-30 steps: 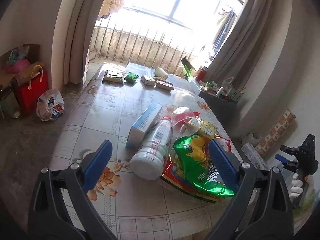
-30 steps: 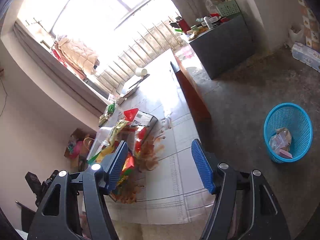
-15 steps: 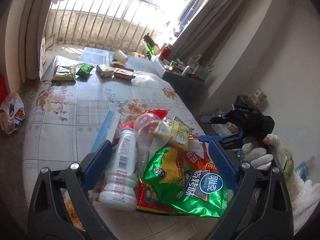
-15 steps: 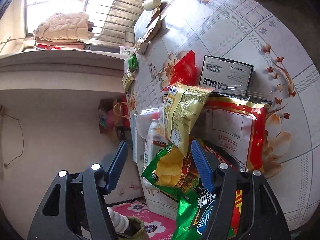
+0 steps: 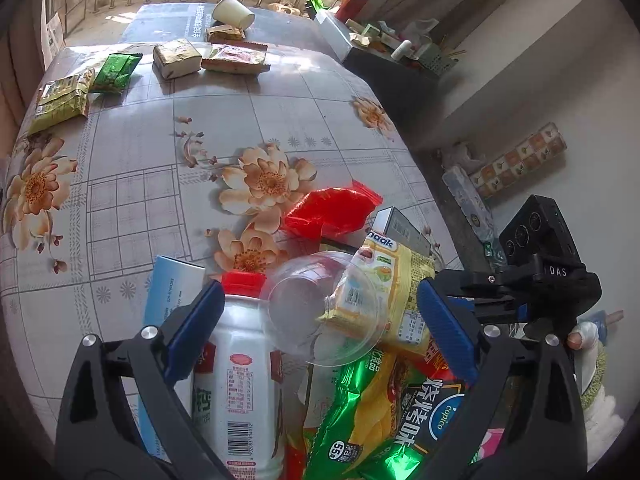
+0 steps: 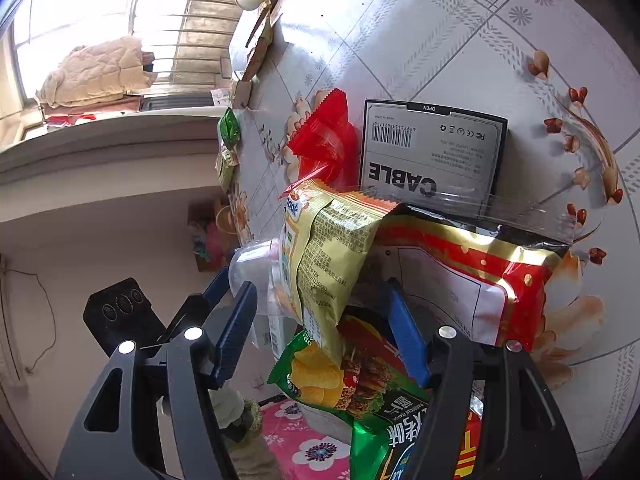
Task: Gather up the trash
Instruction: 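Move both tools back toward the snack bags on the table, then grasp the clear plastic cup with the left tool while the right tool grasps a yellow snack packet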
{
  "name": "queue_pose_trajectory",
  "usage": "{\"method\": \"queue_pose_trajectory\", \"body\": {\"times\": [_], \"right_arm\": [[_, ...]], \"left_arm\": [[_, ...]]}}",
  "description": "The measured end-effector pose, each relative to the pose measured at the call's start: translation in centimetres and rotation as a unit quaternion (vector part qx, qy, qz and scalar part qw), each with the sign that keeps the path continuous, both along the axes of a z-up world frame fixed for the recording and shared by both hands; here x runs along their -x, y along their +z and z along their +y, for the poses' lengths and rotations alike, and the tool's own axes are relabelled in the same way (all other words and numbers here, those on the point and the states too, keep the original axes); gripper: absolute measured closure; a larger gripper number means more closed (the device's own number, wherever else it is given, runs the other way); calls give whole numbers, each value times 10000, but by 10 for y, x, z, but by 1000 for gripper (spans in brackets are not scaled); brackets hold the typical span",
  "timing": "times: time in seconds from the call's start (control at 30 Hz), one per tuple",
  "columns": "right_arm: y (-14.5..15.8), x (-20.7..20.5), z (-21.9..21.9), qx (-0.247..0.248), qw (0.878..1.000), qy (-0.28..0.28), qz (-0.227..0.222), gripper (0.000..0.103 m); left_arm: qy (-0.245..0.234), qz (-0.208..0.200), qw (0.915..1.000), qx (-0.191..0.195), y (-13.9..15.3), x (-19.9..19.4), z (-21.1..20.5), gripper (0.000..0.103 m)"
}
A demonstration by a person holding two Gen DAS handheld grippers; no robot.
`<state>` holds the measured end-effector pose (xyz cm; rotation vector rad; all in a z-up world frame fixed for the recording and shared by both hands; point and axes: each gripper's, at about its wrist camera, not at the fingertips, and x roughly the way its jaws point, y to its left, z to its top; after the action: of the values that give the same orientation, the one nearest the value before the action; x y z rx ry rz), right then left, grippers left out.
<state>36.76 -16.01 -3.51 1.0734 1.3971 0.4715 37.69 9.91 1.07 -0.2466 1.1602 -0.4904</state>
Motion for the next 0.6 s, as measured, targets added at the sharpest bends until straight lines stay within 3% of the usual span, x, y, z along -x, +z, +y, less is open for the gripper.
{"method": "queue_pose_trajectory", "body": {"times": [0.3, 0.5, 0.6], "right_arm": [[-7, -2, -4, -276, 9996, -20, 45, 46], [-10, -4, 0, -306, 9995, -8, 38, 59], [-12, -4, 1, -338, 9994, 8, 33, 67]], "left_arm": [[-68, 506, 9986, -136, -23, -6, -8, 10], [44, 649, 9978, -98, -31, -7, -6, 11], [99, 625, 9980, -95, -30, -8, -5, 20]]}}
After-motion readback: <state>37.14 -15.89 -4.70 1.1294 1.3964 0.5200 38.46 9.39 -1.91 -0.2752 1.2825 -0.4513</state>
